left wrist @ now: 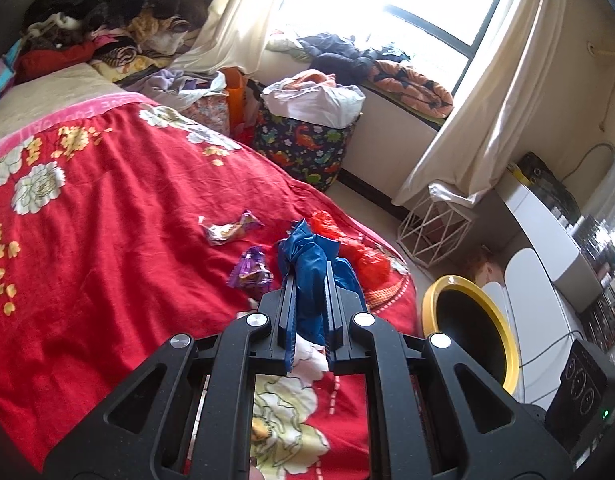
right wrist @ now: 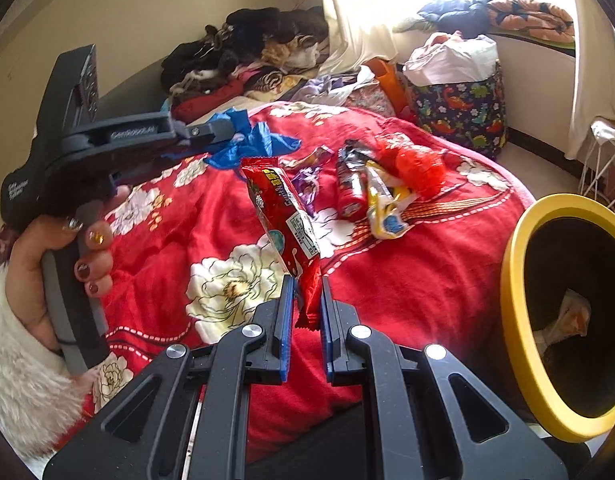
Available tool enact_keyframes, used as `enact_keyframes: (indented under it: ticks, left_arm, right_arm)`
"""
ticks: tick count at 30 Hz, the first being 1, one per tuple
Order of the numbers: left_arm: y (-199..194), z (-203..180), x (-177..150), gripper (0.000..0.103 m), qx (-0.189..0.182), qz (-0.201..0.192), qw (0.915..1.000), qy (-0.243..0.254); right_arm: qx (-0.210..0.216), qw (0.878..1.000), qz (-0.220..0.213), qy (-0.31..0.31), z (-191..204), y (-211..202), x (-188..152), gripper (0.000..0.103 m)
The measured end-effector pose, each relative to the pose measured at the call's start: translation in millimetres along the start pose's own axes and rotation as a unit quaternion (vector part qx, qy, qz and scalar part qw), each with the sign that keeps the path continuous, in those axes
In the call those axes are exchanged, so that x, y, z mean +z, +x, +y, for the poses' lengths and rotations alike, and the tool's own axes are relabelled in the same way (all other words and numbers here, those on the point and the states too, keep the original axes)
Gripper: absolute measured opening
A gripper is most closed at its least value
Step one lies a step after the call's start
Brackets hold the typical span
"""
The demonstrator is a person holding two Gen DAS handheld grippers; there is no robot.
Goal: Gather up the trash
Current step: 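Carry the blue bag and red snack packet over the yellow-rimmed bin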
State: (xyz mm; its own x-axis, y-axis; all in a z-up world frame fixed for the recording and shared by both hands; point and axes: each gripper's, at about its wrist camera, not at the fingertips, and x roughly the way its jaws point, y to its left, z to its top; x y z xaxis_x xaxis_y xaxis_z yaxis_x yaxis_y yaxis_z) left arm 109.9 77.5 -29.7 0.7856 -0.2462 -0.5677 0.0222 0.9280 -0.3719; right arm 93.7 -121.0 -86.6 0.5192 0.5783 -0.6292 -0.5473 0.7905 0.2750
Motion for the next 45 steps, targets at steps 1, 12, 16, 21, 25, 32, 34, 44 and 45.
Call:
enact_keyframes:
  ticks: [1, 12, 16, 21, 25, 32, 34, 44, 45]
  left_arm:
    - [0.3, -2.4, -0.3, 0.006, -0.002, 0.000, 1.0000, 0.003]
    - [3.0, -22.7, -1.5, 0.006, -0.021, 0.004, 0.9995, 0.023]
    - [4.2, -29.1, -2.3, 0.006, -0.027, 0.005, 0.9992, 0.029]
    - [4.3, -38.5, -3.1, 0.006, -0.035, 0.007, 0.9987, 0.037]
    - [4.6, -44.8, -3.5, 0.006, -0.040, 0.008, 0.9983, 0.043]
    - [4.6, -56.9, -5.7, 0.006, -0.048, 0.010, 0.9974, 0.052]
    - [4.8, -60.7, -6.2, 0.006, -0.052, 0.011, 0.9970, 0.056]
    - [8.6, -80.5, -8.2, 0.006, -0.067, 0.013, 0.9951, 0.071]
    - [9.2, -82.7, -8.5, 0.006, -0.069, 0.014, 0.9949, 0.073]
  right_arm:
    - [-0.001, 1.000, -0.003, 0.002, -2.0, -1.5, 0.6, 0.012]
    - [-0.028, 0.999, -0.031, 0.028, -24.6, -19.6, 3.1, 0.012]
    - [-0.038, 0.998, -0.043, 0.034, -31.0, -26.3, 4.6, 0.012]
    - [-0.048, 0.997, -0.054, 0.039, -38.8, -33.5, 6.0, 0.012]
    - [-0.054, 0.996, -0.061, 0.045, -44.7, -39.0, 6.4, 0.012]
    - [-0.063, 0.994, -0.071, 0.061, -55.7, -46.9, 4.9, 0.012]
    - [-0.066, 0.993, -0.074, 0.066, -59.4, -49.2, 4.6, 0.012]
    - [-0.086, 0.988, -0.088, 0.092, -79.6, -61.7, 1.7, 0.012]
    - [-0.088, 0.988, -0.089, 0.093, -83.0, -62.8, 1.6, 0.012]
